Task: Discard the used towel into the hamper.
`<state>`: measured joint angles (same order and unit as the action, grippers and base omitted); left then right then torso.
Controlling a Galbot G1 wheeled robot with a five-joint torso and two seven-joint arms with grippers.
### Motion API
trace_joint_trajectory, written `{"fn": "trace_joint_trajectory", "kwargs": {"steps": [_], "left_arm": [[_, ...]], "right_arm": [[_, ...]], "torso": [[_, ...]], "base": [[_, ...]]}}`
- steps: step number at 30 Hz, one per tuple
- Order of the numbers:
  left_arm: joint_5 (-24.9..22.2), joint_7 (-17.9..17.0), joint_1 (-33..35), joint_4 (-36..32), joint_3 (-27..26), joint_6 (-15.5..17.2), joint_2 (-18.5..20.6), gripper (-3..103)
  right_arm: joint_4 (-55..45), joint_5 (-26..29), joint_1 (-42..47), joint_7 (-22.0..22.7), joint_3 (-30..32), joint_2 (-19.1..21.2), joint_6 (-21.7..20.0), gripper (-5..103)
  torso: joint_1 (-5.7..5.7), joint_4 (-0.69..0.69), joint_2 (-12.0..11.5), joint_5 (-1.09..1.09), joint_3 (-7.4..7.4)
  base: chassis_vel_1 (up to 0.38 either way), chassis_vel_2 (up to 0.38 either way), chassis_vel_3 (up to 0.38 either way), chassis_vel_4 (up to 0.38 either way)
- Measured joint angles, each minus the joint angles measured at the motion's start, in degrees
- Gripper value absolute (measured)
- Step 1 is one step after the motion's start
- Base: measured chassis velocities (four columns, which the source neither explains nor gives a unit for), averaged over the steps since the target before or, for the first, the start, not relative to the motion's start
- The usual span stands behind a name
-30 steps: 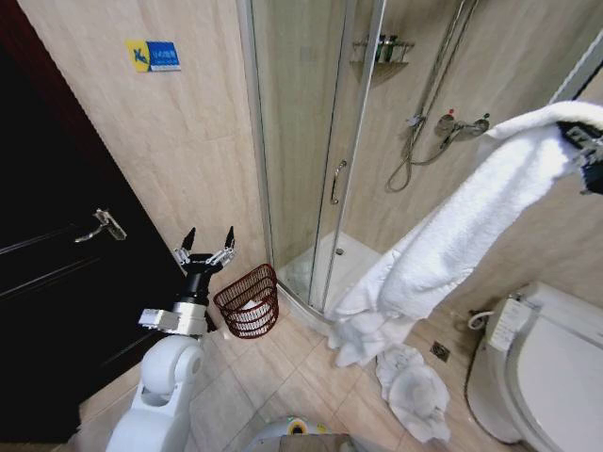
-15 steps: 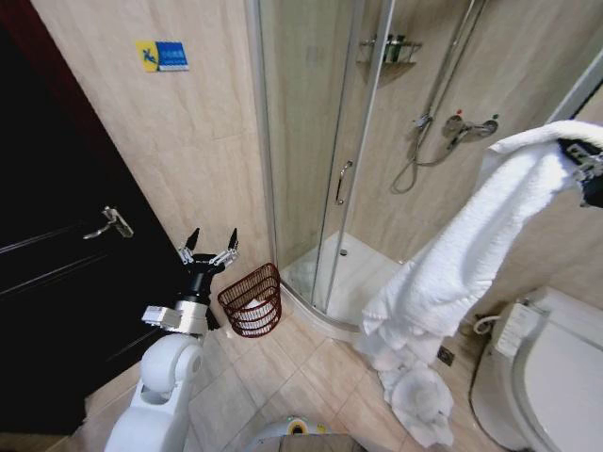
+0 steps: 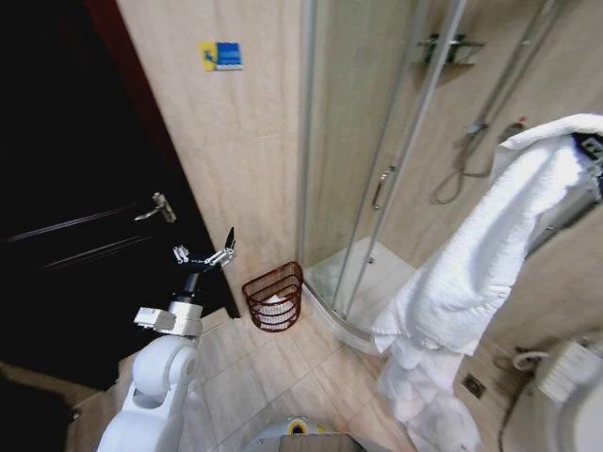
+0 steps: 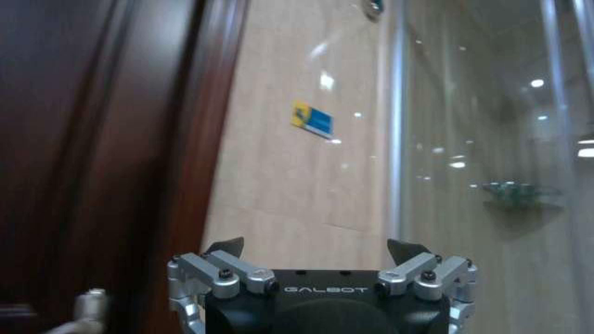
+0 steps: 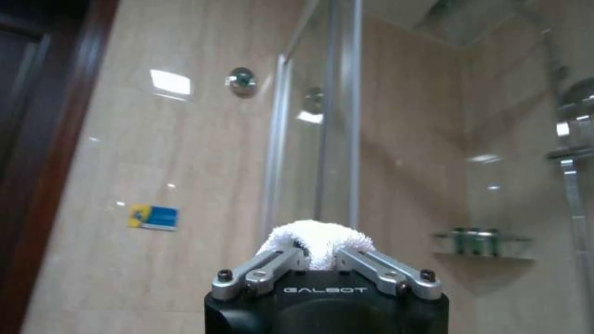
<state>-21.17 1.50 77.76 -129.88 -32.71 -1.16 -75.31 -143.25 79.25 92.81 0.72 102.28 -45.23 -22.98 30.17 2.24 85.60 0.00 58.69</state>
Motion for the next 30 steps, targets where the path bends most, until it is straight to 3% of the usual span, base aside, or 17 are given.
{"fn": "trace_joint_trajectory", "kwargs": {"steps": [20,30], "left_arm": [[0.3,3.6,-0.6,1.6,0.7,0.1,-0.6,100],[0.5,3.6,-0.4,2.5,0.7,-2.5,-1.0,100]], "right_arm": [[0.0,0.1,-1.7,0.1,-1.2,1.1,-1.2,2],[0.0,-0.1,-2.0,0.3,-2.1,1.7,-2.4,2]], "torso": [[0.0,0.01,0.0,-0.02,0.01],[0.0,-0.01,0.0,-0.02,0.0]], "base": [[0.121,0.117,0.122,0.115],[0.041,0.041,0.048,0.044]]}}
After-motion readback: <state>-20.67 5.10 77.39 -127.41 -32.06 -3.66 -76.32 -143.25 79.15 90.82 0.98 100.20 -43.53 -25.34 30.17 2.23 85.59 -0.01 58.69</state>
